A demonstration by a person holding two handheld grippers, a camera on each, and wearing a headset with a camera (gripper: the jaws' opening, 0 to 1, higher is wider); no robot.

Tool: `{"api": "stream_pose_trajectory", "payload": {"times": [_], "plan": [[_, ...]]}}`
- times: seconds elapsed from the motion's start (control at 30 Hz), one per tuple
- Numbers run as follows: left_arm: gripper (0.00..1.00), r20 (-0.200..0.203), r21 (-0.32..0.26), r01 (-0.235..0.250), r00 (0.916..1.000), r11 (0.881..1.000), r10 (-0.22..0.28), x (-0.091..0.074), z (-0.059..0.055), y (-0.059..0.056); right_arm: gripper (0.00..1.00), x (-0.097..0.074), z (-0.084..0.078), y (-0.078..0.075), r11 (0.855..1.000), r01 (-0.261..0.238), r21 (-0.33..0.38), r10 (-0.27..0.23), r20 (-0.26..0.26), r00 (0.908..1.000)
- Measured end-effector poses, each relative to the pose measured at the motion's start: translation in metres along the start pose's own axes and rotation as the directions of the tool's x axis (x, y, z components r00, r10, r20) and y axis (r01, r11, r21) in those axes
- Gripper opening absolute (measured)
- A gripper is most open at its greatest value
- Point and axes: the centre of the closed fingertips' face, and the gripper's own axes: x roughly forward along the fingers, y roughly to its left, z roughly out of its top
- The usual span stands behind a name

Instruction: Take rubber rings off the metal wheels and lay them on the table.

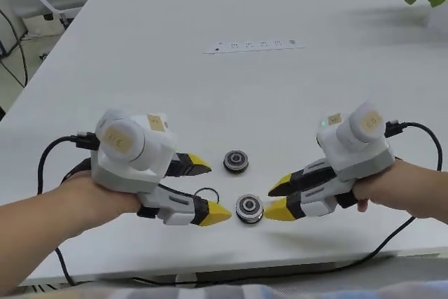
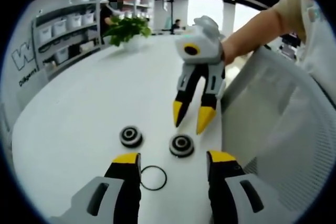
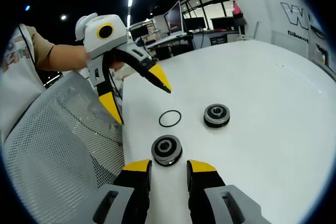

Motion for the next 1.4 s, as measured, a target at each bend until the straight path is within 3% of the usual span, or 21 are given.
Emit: {"api": "stream_pose_trajectory", "payload": {"times": [0.33,0.7,1.23,1.4], "plan": [[0.44,-0.039,0.006,0.044,0.9983,0.999,-0.044,0.017,-0.006,-0.008,0.21,0.009,-0.007,-0.003,0.999,-0.01,-0.035,0.009,-0.025,0.9996],[0.38,-0.058,0.017,0.075,0.9956,0.997,-0.074,0.031,-0.005,-0.016,0.17,0.014,-0.006,-0.004,0.997,-0.011,-0.07,0.009,-0.033,0.9994],[0.21,-0.074,0.041,0.082,0.9941,0.996,-0.079,0.048,-0.005,-0.017,0.14,0.014,-0.005,-0.006,0.996,-0.002,-0.09,0.0,-0.019,0.9998],[0.15,-0.094,0.07,0.066,0.9938,0.995,-0.059,0.051,-0.007,-0.014,0.13,0.015,-0.005,-0.007,0.996,-0.002,-0.092,0.0,-0.016,0.9999]]}}
